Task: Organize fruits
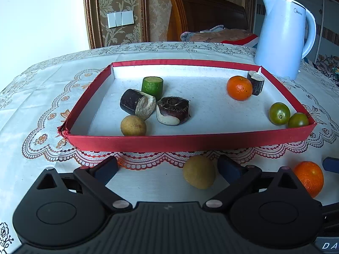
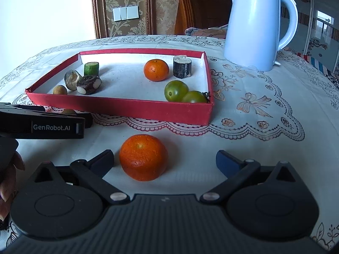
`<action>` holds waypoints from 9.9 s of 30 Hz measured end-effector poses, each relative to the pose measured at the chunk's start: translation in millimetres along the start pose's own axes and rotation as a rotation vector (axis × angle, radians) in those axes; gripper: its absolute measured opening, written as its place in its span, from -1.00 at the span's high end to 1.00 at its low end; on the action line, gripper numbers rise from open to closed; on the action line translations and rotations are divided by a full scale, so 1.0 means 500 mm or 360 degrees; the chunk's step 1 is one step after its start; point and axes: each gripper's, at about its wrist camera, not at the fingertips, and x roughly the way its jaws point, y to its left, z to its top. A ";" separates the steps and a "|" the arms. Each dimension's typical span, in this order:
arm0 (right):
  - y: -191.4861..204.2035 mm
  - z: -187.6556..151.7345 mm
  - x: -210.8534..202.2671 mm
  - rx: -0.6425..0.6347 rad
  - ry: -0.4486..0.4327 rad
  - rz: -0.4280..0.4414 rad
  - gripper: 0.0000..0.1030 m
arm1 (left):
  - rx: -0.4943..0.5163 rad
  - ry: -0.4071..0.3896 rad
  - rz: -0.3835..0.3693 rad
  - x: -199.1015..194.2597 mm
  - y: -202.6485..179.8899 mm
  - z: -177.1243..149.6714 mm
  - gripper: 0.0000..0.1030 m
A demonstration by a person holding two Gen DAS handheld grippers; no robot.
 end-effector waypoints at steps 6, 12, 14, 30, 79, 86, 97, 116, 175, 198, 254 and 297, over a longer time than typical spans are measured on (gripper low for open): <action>0.000 -0.001 -0.003 -0.0001 -0.0012 -0.0001 -0.89 | 0.0003 0.0002 -0.0004 0.001 -0.001 0.000 -0.99; 0.004 -0.003 -0.008 -0.0028 -0.0038 0.0010 -0.67 | 0.0003 0.0001 -0.0005 0.001 -0.001 0.000 -0.99; 0.008 -0.003 -0.010 -0.0051 -0.0049 0.0015 -0.60 | 0.0003 0.0001 -0.0006 0.001 -0.001 0.000 -0.99; 0.006 -0.003 -0.010 -0.0039 -0.0050 0.0025 -0.60 | 0.0023 0.0000 -0.0026 -0.005 0.004 -0.006 -0.99; 0.001 -0.009 -0.034 -0.0019 -0.0174 0.0109 0.22 | 0.0152 -0.0203 -0.0151 -0.061 -0.020 -0.017 0.46; 0.004 0.006 -0.059 -0.0032 -0.0307 0.0046 0.22 | 0.0129 -0.0337 -0.0165 -0.084 -0.018 -0.012 0.46; 0.034 0.101 -0.030 -0.0042 -0.0385 0.0064 0.22 | 0.0008 -0.0367 -0.0144 -0.072 0.007 0.033 0.46; 0.037 0.169 0.078 0.0055 -0.0285 -0.0001 0.22 | -0.0054 -0.0291 -0.0113 0.011 0.039 0.106 0.46; 0.025 0.187 0.127 0.0114 -0.0244 -0.0078 -0.03 | -0.0108 -0.0355 -0.0006 0.041 0.057 0.115 -0.52; 0.024 0.180 0.127 0.0126 -0.0237 -0.0090 -0.61 | -0.0100 -0.0334 0.0004 0.041 0.057 0.109 -0.52; 0.000 0.102 0.042 0.0192 -0.0286 -0.0007 -1.00 | -0.0059 -0.0406 0.0035 -0.049 0.051 0.034 -0.66; 0.018 0.041 -0.007 0.0118 -0.0290 0.0009 -1.00 | -0.0075 -0.0363 0.0004 -0.098 0.059 -0.027 -0.67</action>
